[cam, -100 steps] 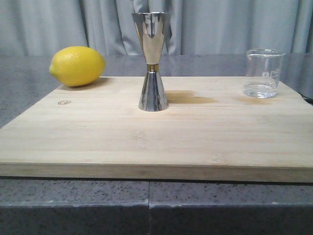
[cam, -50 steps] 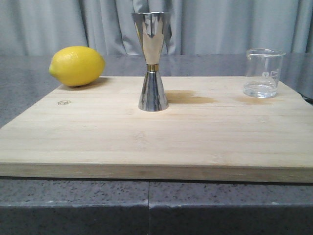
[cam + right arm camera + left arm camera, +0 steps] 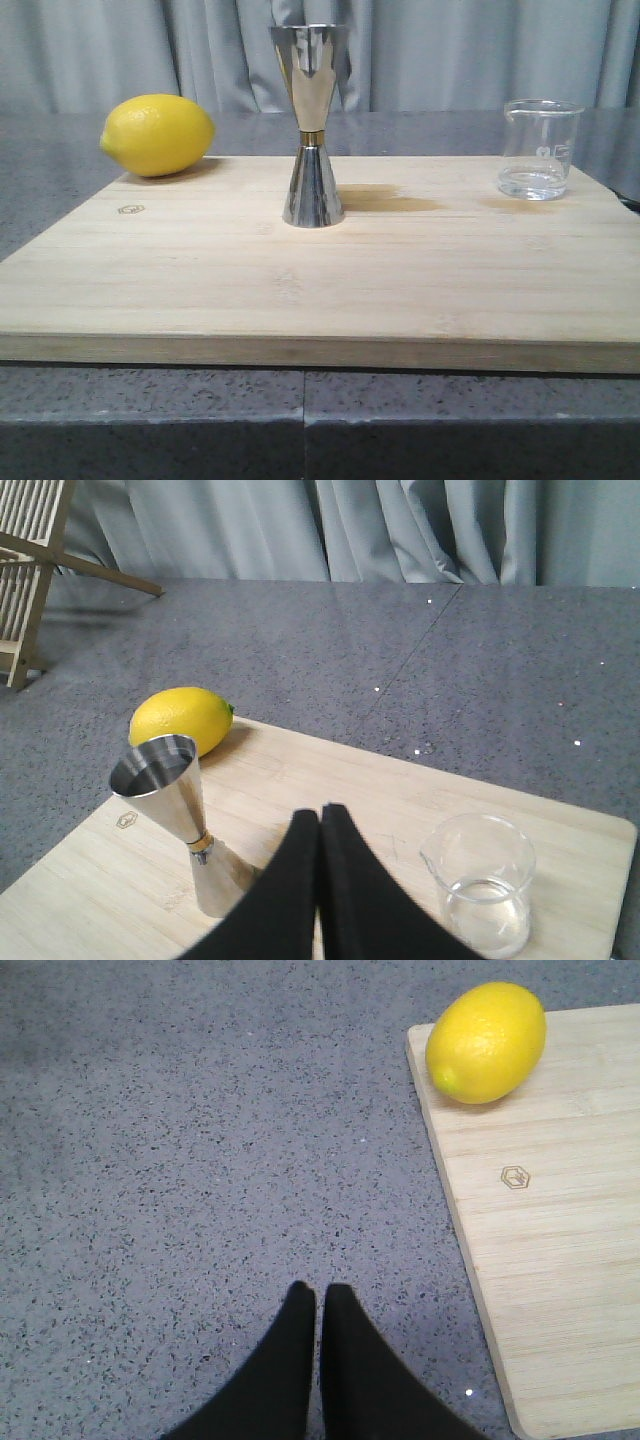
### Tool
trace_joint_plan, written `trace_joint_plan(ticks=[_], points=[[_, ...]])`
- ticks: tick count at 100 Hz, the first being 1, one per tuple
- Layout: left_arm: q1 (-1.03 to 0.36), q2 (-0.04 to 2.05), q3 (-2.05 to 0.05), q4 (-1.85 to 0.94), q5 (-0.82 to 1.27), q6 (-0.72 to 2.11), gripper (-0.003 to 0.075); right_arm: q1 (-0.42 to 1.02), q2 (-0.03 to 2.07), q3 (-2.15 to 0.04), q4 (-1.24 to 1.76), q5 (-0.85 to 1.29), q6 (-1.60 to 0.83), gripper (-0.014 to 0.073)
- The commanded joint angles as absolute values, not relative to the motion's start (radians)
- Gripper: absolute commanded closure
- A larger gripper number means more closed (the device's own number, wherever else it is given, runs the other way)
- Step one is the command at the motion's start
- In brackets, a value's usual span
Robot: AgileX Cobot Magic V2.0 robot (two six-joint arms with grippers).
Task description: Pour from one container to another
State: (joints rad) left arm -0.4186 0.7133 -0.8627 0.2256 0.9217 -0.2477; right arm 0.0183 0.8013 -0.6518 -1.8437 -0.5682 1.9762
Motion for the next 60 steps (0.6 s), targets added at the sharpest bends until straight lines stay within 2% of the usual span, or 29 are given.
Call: trace_joint_plan(ticks=[1, 44, 60], points=[[-0.424, 0.711, -0.886, 0.242, 0.854, -0.259, 0.0739, 0.012, 0.797, -0.688, -1.860, -0.538, 1.975, 0.0665], [-0.421, 0.706, -0.878, 0.215, 0.844, -0.257, 0.0739, 0.012, 0.797, -0.688, -1.860, -0.538, 1.975, 0.0665], [-0.316, 0.635, -0.792, 0.065, 0.741, -0.090, 0.0739, 0.012, 0.797, -0.688, -1.860, -0.538, 1.975, 0.0665]])
